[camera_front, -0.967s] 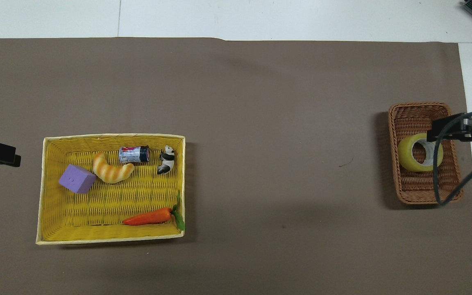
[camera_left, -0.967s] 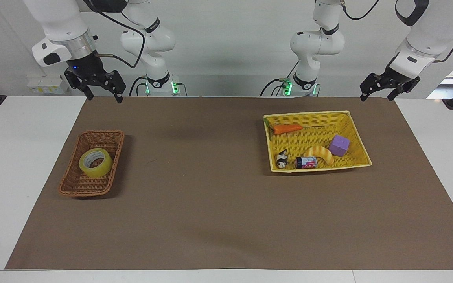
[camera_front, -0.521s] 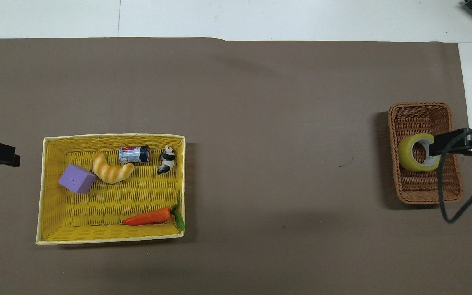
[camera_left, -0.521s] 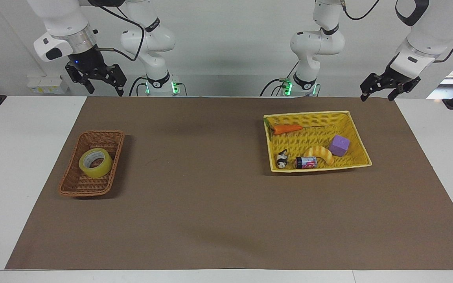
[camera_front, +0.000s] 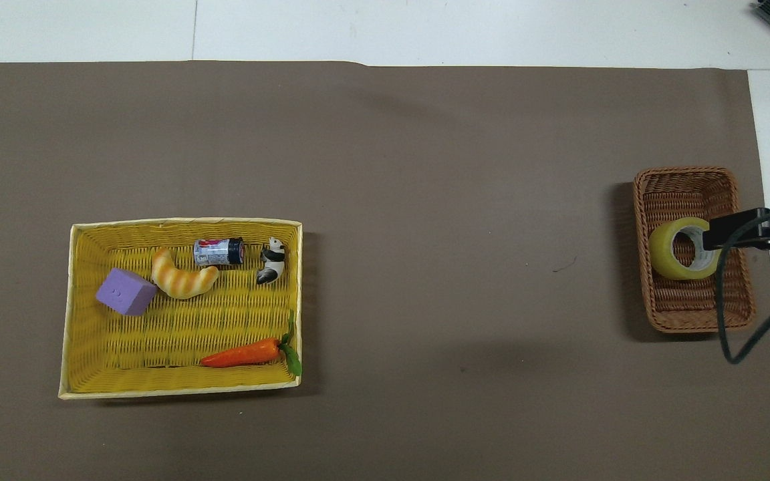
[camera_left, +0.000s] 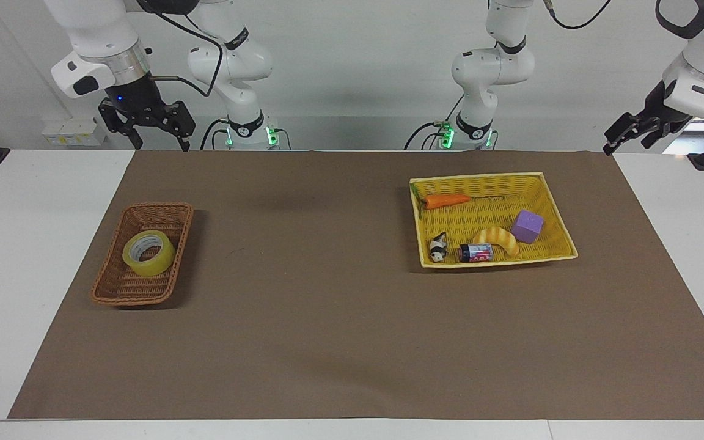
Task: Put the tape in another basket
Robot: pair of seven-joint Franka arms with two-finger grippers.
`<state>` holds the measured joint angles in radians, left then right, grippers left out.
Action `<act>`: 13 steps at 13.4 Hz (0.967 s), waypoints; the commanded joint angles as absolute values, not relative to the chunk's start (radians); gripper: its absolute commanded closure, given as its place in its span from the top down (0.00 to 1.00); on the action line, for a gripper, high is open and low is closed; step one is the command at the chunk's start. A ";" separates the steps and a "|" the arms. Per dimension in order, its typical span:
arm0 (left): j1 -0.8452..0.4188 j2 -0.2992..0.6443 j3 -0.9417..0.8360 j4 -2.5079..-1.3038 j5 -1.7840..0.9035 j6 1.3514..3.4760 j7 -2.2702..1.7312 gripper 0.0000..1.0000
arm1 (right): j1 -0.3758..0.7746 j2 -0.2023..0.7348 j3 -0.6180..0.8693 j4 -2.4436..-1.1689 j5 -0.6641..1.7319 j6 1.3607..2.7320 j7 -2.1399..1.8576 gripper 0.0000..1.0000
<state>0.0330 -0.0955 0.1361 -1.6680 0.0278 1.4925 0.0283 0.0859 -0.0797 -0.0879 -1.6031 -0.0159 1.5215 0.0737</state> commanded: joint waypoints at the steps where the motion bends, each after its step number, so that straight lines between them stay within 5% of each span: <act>1: 0.014 -0.100 0.115 -1.657 0.041 1.477 0.018 1.00 | 0.081 -0.106 -0.081 -1.638 -0.034 1.549 0.055 1.00; 13: -0.031 -0.120 -0.011 -1.654 -0.014 1.460 -0.040 1.00 | 0.089 -0.106 -0.071 -1.595 -0.021 1.457 0.054 1.00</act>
